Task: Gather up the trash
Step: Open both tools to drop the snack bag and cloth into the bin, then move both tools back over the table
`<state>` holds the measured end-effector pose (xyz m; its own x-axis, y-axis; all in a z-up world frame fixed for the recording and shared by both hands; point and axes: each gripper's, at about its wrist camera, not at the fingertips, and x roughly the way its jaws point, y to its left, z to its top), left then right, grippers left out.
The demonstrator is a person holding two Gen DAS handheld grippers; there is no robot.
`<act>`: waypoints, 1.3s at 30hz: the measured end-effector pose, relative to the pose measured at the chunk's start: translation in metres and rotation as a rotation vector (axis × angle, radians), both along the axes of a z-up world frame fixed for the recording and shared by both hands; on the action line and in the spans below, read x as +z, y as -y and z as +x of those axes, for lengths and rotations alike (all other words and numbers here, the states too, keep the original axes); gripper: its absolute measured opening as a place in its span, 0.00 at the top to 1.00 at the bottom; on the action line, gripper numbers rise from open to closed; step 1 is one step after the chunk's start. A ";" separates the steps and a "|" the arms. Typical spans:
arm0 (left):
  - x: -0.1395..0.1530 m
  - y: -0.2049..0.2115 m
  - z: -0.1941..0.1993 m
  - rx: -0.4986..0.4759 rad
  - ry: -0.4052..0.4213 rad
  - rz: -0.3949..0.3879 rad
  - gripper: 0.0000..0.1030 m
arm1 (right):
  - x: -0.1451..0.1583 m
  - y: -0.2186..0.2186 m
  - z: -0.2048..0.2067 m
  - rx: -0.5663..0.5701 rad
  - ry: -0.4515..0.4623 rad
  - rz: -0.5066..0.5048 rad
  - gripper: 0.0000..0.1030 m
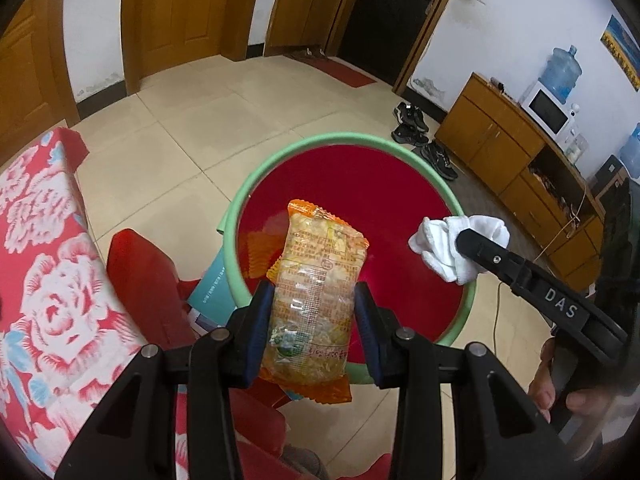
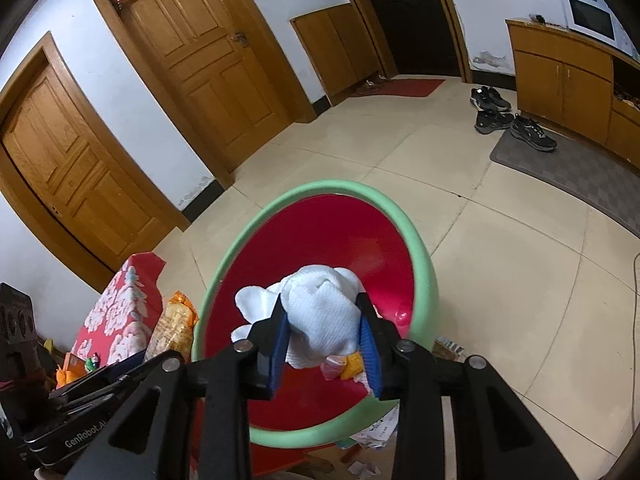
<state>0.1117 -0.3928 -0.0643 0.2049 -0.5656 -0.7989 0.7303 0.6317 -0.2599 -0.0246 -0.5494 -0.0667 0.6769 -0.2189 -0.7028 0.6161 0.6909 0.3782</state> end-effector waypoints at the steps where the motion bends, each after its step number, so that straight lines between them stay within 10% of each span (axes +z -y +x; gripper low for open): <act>1: -0.002 0.002 0.000 -0.001 -0.002 0.008 0.57 | -0.001 0.001 -0.001 -0.001 -0.001 0.000 0.64; 14: 0.004 -0.011 0.005 0.049 -0.010 -0.019 0.45 | -0.001 0.004 -0.008 -0.014 0.023 0.014 0.39; 39: 0.045 -0.106 0.006 0.224 0.019 -0.111 0.45 | 0.035 -0.043 -0.012 0.071 0.086 0.009 0.34</act>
<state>0.1174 -0.2870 -0.0198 0.3497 -0.5884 -0.7291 0.5804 0.7469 -0.3244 -0.0365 -0.5068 -0.0318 0.7486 -0.1624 -0.6429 0.5306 0.7281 0.4339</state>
